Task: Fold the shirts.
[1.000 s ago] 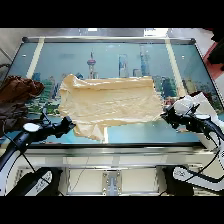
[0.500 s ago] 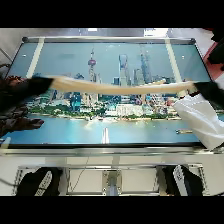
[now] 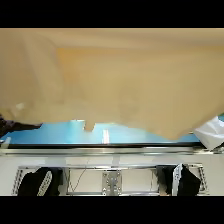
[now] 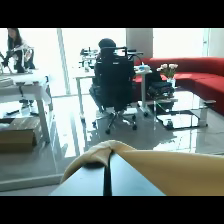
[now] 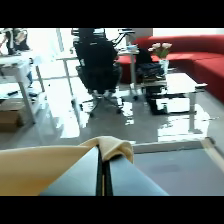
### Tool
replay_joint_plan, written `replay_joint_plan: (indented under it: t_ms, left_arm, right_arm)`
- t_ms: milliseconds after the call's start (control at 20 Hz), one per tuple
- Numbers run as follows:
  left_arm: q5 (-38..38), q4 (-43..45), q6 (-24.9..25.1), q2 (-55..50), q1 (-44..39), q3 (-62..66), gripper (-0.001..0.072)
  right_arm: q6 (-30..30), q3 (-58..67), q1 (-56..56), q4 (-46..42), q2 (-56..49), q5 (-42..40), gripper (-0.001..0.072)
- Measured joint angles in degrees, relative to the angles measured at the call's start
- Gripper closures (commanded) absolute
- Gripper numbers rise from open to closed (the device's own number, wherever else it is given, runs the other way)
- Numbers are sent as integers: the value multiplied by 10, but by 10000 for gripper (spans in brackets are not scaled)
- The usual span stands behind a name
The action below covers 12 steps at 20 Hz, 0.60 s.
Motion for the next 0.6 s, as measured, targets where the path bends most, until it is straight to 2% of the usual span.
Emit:
replay_joint_plan:
  t_ms: [150,250,400,600]
  left_arm:
    - [-61,11,-13,-65,0,12,700]
    - [-85,13,-24,-131,0,9,700]
    - [-95,18,-40,-244,-1,-9,700]
    - [-75,25,-56,-414,-7,-26,700]
  right_arm:
    - [-26,-14,7,99,-85,54,687]
    - [-41,-49,43,113,-137,60,687]
    - [-51,-115,144,39,-219,12,687]
    - [-34,-162,270,-70,-353,-119,687]
